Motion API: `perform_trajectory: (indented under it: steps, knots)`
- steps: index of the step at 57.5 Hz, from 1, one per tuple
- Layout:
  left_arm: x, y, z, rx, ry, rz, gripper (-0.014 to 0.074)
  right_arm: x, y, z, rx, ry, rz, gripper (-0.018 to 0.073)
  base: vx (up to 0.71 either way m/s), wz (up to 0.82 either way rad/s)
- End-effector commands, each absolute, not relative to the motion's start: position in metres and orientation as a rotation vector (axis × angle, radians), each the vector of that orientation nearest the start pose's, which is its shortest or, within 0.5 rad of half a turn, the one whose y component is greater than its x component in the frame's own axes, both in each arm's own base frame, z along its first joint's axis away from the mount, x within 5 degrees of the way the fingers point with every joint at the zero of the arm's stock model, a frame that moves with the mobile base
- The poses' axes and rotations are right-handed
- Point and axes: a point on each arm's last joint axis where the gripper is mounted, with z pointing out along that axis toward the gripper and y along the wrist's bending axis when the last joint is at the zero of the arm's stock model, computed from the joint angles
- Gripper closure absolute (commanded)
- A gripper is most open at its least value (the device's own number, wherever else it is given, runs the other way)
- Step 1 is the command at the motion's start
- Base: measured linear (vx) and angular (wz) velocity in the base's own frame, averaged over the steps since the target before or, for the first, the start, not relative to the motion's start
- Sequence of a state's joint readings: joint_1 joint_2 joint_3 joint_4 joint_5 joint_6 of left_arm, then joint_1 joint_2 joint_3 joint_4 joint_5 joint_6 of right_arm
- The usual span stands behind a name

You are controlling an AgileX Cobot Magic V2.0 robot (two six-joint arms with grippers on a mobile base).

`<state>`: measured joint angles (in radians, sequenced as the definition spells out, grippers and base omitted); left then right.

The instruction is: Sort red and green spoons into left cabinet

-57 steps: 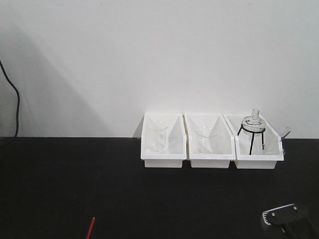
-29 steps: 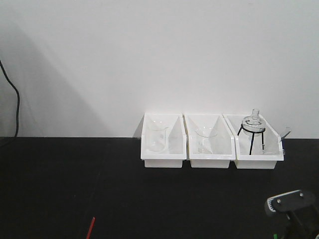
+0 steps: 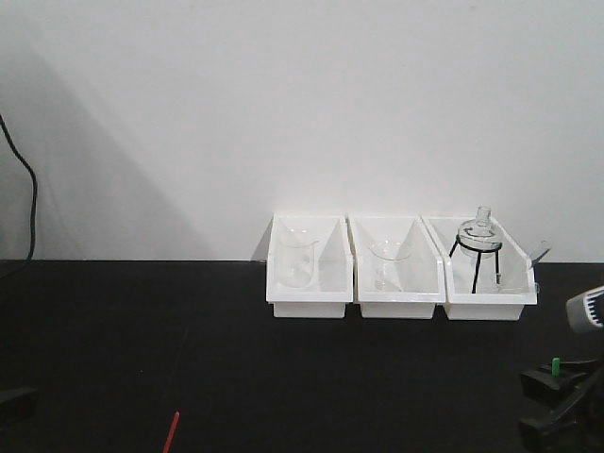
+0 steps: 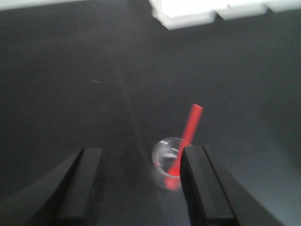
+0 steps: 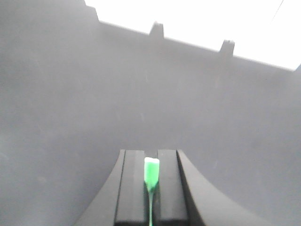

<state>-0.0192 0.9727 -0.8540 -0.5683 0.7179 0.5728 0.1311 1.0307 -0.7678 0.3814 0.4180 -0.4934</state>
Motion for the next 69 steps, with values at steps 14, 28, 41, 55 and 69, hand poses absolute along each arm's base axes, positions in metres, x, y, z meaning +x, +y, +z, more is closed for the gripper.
perform_trajectory:
  steps: [14,28,41,55,69]
  knots:
    - [0.247,-0.052,0.344,0.653,2.136,-0.466,0.0105,0.203,0.04,0.337,-0.36,2.017,0.157,0.0564,0.0,0.0]
    - [0.282,-0.057,0.312,0.728,2.207,-0.543,0.0105,0.203,0.04,0.335,-0.385,2.026,0.147,0.0564,0.0,0.0]
    - [0.3,-0.079,0.283,0.804,2.206,-0.672,0.0105,0.203,0.04,0.336,-0.387,2.024,0.143,0.0564,0.0,0.0]
    - [0.31,-0.094,0.256,0.847,2.268,-0.716,0.0105,0.203,0.04,0.336,-0.407,2.019,0.127,0.0564,0.0,0.0]
    - [0.32,-0.101,0.242,0.839,2.269,-0.648,0.0105,0.203,0.039,0.335,-0.424,2.02,0.106,0.0564,0.0,0.0]
